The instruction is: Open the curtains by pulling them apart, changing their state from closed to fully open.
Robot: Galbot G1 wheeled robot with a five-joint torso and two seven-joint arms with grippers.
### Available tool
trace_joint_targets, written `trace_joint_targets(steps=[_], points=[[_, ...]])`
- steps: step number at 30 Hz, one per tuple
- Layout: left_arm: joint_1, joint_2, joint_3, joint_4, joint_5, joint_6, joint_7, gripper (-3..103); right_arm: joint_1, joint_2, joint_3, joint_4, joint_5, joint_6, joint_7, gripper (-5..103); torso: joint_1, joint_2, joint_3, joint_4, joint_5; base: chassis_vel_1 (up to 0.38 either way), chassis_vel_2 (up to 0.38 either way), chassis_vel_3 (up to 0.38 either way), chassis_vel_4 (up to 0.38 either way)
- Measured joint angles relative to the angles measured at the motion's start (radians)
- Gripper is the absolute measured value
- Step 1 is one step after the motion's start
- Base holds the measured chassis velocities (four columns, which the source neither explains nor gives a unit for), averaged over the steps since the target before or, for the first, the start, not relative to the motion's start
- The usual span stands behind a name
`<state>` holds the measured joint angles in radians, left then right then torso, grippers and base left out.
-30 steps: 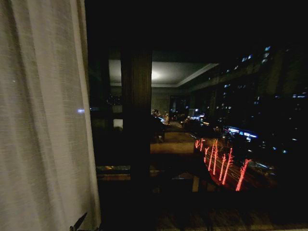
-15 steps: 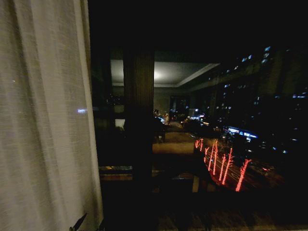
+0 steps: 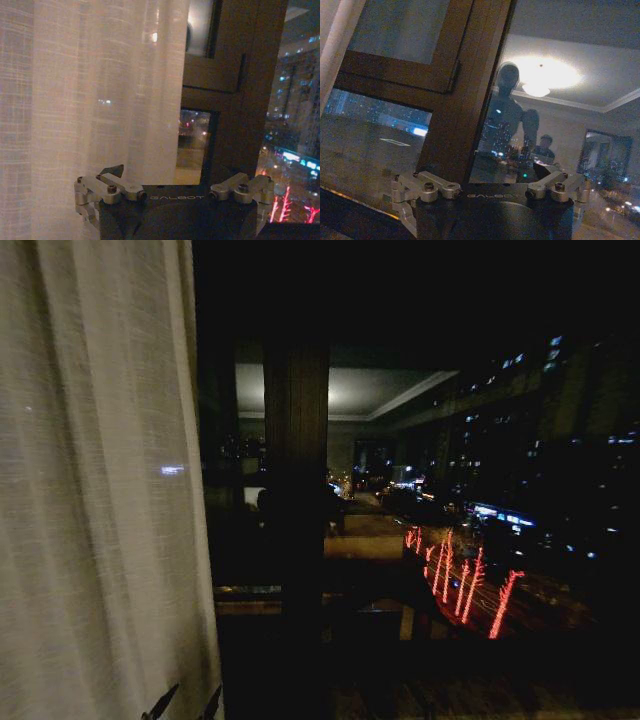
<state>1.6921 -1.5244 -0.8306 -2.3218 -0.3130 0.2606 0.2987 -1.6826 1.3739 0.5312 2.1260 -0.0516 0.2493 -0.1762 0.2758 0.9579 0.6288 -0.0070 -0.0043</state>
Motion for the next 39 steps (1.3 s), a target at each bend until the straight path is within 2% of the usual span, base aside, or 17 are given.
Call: trace_joint_targets(steps=[11,16,19,21,22,24,33,39], points=[[-0.008,0.003,0.001,0.010,-0.005,0.000,-0.002,100,0.014,0.000,-0.015,-0.017,-0.002,0.016,0.003,100,0.000,0.000,0.000,0.0000,-0.0001,0.038,0.034,-0.029,-0.038],[-0.035,0.029,0.003,0.026,-0.006,0.015,-0.003,100,0.016,0.000,-0.022,-0.012,0.021,0.022,0.001,100,0.000,0.000,0.000,0.0001,-0.0002,0.000,0.000,0.000,0.000],[-0.086,0.103,0.018,0.036,-0.009,0.043,0.045,100,0.022,0.000,-0.028,-0.008,0.027,0.020,-0.005,100,0.000,0.000,0.000,-0.0001,-0.0001,0.000,0.000,0.000,0.000],[-0.095,0.117,0.021,0.040,-0.011,0.044,0.062,100,0.022,0.000,-0.030,-0.008,0.027,0.021,-0.006,100,0.000,0.000,0.000,0.0000,0.0000,0.000,0.000,0.000,0.000],[-0.115,0.149,0.027,0.054,-0.015,0.045,0.125,100,0.020,0.000,-0.035,-0.004,0.027,0.023,-0.009,100,0.000,0.000,0.000,-0.0002,-0.0002,0.000,0.000,0.000,0.000],[-0.129,0.182,0.040,0.070,-0.013,0.051,0.170,100,0.011,0.000,-0.041,0.003,0.026,0.029,-0.012,100,0.000,0.000,0.000,-0.0002,-0.0002,0.000,0.000,0.000,0.000],[-0.151,0.230,0.052,0.158,-0.014,0.053,0.161,100,-0.016,0.000,-0.043,-0.001,0.012,0.068,-0.016,100,0.000,0.000,0.000,0.0002,-0.0002,0.000,0.000,0.000,0.000],[-0.213,0.251,0.055,0.200,-0.059,0.069,0.037,100,-0.036,0.000,-0.040,-0.006,-0.008,0.095,-0.016,100,0.000,0.000,0.000,-0.0001,-0.0002,0.000,0.000,0.000,0.000]])
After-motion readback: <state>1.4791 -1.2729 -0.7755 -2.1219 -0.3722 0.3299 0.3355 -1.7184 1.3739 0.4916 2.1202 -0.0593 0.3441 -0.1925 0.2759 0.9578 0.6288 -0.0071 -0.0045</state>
